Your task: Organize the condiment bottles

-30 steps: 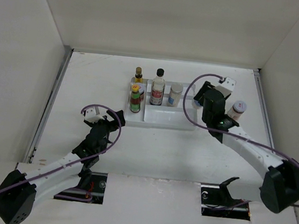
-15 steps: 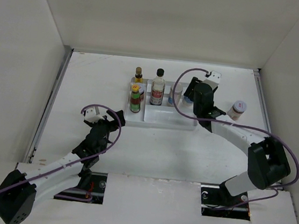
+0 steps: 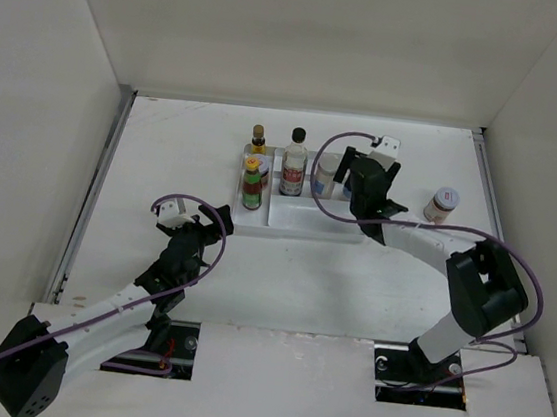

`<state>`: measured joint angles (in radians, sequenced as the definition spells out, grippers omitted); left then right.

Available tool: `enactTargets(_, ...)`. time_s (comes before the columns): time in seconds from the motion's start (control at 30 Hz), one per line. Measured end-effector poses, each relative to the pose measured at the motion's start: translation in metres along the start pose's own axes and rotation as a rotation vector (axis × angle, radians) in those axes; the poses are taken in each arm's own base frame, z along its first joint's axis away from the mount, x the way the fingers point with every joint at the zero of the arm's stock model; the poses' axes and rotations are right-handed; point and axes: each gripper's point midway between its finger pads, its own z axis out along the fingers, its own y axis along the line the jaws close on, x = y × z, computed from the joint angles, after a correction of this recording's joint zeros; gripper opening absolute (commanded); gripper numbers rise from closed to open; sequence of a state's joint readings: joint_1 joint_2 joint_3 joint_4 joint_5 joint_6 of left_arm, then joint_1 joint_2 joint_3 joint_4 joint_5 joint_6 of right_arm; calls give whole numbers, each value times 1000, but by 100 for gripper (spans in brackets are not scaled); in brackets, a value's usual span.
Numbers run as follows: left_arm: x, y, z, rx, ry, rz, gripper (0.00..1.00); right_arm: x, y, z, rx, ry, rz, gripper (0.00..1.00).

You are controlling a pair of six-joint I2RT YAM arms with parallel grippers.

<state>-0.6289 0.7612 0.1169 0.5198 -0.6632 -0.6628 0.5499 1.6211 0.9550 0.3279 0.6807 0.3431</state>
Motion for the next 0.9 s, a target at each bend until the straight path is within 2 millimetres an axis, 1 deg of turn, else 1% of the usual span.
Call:
enactTargets(0.07,0,0,0,0,0,0,90,-8,-1,-4,0,-14,9,91)
enactTargets(0.13,0,0,0,0,0,0,90,-25,-3,-12,0,-42,32,92)
enactTargets(0.23,-1,0,0,2,-2,-2,90,-63,-12,-31,-6,-112,92,95)
enactTargets(0.27,-1,-1,0,3,-3,-3,90,-76,-20,-39,-3,-139,116,97)
enactTargets(0.33,-2,-1,0,5,-5,-5,90,-96,-49,-49,36,-190,162,100)
enactTargets(0.4,-2,-1,0,5,-4,-5,90,-107,-94,-49,131,-228,200,100)
enactTargets(0.43,-1,-1,0,5,-4,-4,90,-108,-121,-45,197,-237,213,100)
enactTargets(0.47,-1,-1,0,4,-3,-4,90,-105,-147,-40,264,-233,221,100)
enactTargets(0.53,0,-1,0,2,-1,-2,90,-91,-190,-27,388,-193,222,100)
enactTargets(0.57,0,0,0,1,1,0,90,-78,-209,-19,441,-154,214,100)
enactTargets(0.6,1,0,0,0,3,1,90,-64,-222,-11,479,-107,203,100)
enactTargets(0.67,1,0,0,1,3,1,90,-37,-239,1,520,-15,180,100)
enactTargets(0.7,1,0,0,1,3,1,90,-24,-243,6,529,28,170,100)
enactTargets(0.77,1,0,0,1,3,1,90,-5,-248,12,531,92,159,100)
enactTargets(0.83,1,0,0,0,4,3,90,6,-250,18,526,132,160,100)
enactTargets(0.9,3,1,0,-2,9,7,90,12,-252,25,516,156,167,100)
